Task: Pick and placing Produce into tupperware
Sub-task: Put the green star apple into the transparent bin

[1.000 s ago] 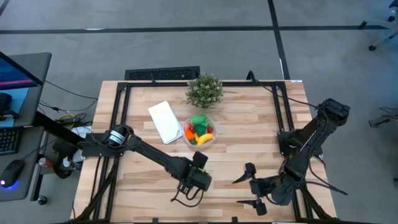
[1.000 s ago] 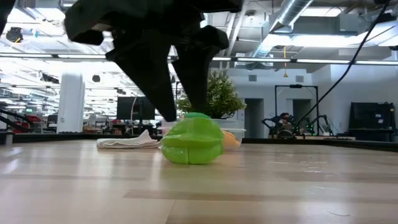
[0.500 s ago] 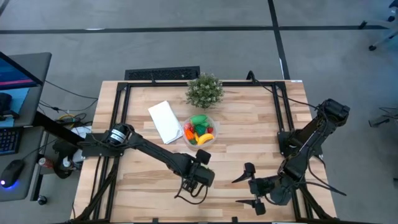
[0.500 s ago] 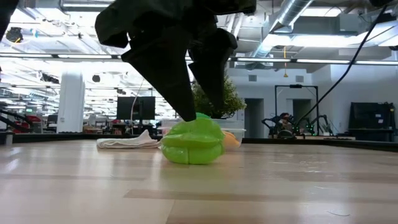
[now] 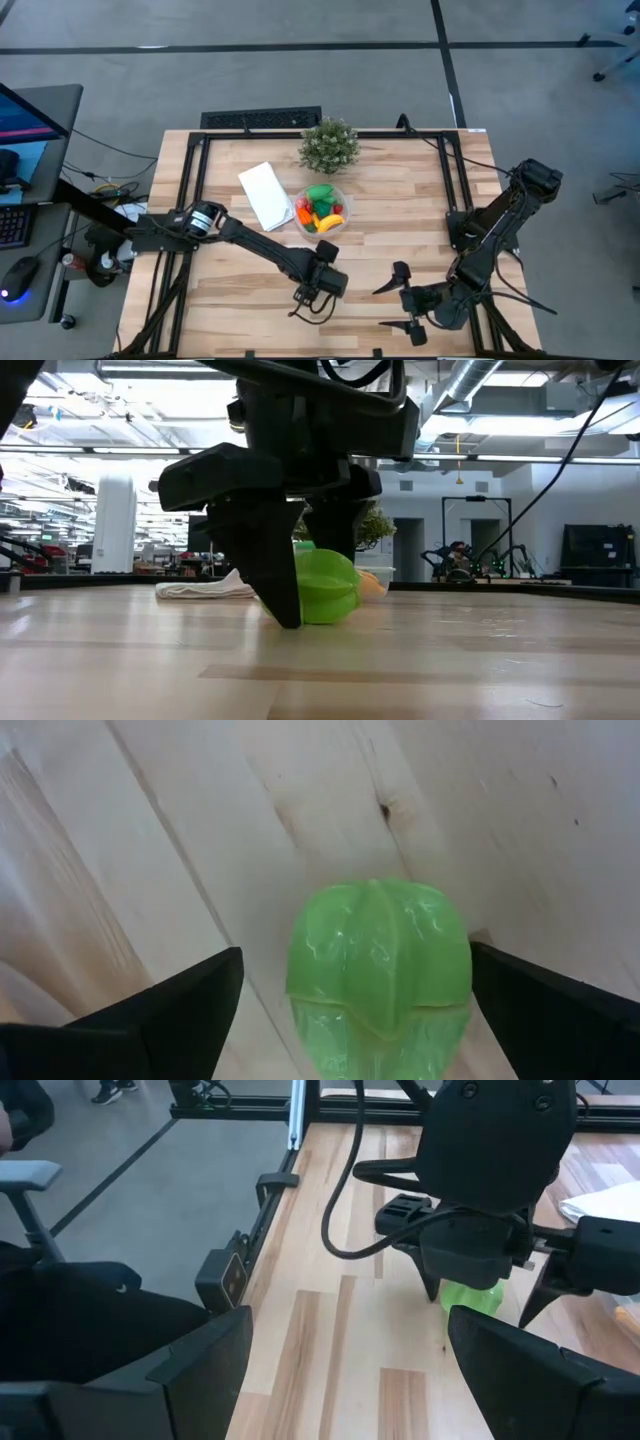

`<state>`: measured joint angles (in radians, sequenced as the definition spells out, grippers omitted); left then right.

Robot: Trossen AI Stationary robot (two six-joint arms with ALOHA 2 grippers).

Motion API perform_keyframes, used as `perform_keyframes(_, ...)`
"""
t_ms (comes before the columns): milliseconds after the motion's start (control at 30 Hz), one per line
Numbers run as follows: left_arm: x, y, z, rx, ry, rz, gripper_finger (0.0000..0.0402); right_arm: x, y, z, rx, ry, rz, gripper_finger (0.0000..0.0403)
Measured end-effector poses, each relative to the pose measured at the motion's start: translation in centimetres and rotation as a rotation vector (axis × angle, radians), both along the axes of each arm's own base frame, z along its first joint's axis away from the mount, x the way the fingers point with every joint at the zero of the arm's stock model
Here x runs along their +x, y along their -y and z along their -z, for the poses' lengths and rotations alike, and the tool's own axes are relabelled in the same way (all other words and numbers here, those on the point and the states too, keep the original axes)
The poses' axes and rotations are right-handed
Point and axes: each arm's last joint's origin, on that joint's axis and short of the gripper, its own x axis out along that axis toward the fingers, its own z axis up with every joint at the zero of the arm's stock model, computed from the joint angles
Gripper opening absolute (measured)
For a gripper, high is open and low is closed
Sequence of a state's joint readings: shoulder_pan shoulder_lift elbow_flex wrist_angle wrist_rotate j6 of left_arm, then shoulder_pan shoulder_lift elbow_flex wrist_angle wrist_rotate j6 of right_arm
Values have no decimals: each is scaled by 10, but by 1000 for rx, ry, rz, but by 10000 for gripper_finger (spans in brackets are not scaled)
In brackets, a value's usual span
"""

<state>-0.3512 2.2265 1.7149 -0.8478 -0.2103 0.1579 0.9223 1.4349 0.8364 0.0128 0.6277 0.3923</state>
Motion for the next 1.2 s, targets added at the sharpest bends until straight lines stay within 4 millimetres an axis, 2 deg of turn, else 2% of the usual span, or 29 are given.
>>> perform_keyframes(167, 0, -2, 0, -3, -2, -16, 360, 0, 0, 0, -1, -1, 2, 328)
perform_keyframes(633, 0, -3, 0, -6, -3, -17, 280, 0, 0, 0, -1, -1, 2, 328)
perform_keyframes(1200, 1, -2, 0, -10, -3, -16, 270, 0, 0, 0, -2, -1, 2, 328)
